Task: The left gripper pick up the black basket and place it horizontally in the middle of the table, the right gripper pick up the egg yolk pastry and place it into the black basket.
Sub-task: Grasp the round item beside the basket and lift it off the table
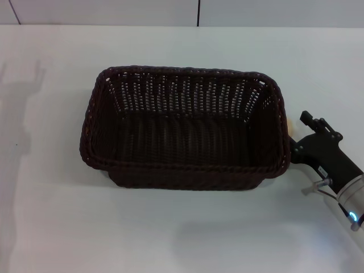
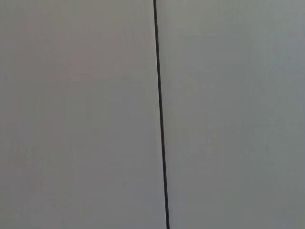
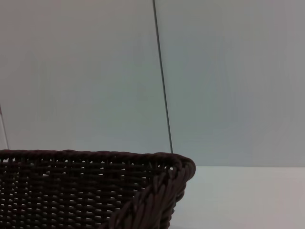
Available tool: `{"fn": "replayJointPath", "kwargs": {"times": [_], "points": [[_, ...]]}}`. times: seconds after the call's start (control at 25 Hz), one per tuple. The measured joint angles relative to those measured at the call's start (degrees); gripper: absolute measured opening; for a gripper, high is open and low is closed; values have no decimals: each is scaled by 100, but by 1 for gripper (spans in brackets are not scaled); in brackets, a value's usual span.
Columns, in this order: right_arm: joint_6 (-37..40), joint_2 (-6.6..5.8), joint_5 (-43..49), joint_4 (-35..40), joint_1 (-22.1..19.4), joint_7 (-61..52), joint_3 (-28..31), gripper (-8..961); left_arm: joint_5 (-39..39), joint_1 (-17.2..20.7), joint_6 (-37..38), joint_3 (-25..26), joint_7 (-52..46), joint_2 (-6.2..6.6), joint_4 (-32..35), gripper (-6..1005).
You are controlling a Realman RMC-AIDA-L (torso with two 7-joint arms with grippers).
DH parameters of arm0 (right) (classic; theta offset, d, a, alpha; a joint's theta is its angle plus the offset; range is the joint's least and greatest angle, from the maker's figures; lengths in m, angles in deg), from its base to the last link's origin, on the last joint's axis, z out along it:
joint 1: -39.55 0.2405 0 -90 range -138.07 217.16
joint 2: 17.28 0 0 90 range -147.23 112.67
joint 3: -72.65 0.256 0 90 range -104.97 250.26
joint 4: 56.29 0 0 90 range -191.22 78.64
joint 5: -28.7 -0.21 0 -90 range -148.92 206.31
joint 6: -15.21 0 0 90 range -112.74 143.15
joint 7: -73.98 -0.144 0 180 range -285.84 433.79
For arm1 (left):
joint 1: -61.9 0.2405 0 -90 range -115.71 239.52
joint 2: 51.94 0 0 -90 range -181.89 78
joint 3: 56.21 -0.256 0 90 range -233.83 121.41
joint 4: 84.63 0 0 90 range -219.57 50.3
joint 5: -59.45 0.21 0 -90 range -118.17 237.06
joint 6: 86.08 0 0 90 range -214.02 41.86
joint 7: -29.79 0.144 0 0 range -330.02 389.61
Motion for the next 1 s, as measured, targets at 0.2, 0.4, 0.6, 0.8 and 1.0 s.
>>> {"fn": "replayJointPath", "kwargs": {"times": [0.2, 0.4, 0.6, 0.8, 1.0], "points": [[-10, -3, -27, -6, -10, 18, 3, 709, 25, 1, 0, 0, -2, 0, 2, 802], [-4, -3, -36, 8, -18, 23, 12, 494, 31, 4, 0, -10, -2, 0, 29, 802], [-25, -4, -45, 23, -22, 26, 16, 391, 33, 11, 1, -18, -2, 0, 53, 802], [-12, -4, -46, 15, -35, 26, 15, 289, 33, 18, 4, -18, -2, 0, 53, 802], [62, -3, -45, 18, -74, 26, 57, 47, 32, 32, 12, -18, -2, 6, 53, 802]]}}
